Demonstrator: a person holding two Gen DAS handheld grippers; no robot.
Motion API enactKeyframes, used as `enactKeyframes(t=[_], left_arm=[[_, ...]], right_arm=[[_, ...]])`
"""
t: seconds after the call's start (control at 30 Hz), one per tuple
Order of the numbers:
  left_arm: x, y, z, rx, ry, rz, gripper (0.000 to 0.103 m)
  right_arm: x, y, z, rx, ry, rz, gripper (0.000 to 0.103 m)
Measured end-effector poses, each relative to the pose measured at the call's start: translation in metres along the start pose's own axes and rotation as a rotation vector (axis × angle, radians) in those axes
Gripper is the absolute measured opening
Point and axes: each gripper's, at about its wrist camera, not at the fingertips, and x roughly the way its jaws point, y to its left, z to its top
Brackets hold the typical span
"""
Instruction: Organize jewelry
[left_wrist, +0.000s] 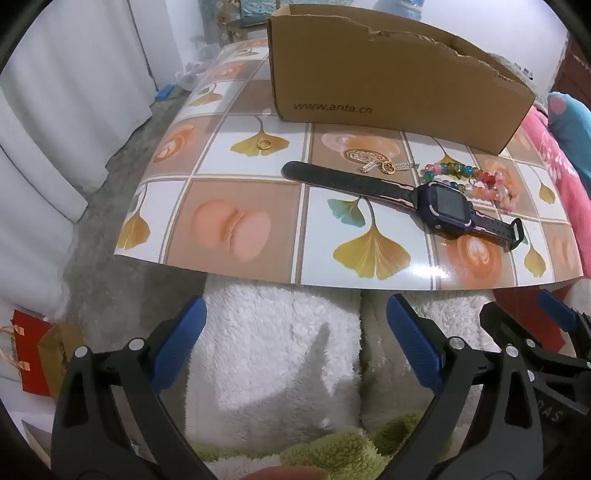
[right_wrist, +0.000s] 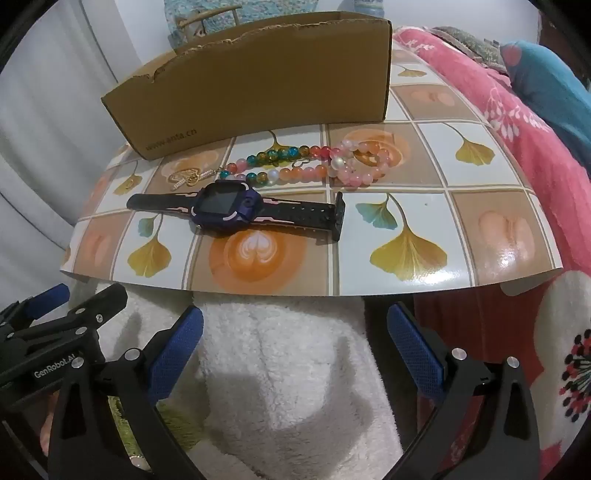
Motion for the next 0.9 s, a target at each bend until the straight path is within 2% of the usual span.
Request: enactKeyframes(t=[0.9], left_arm=[[0.0008,0.0011,0.0016,-0.006,-0.002,-0.015,0.094]], right_arm=[[-0.0046,0.0019,0.0033,-0.014,-0.011,-0.009,0.097]])
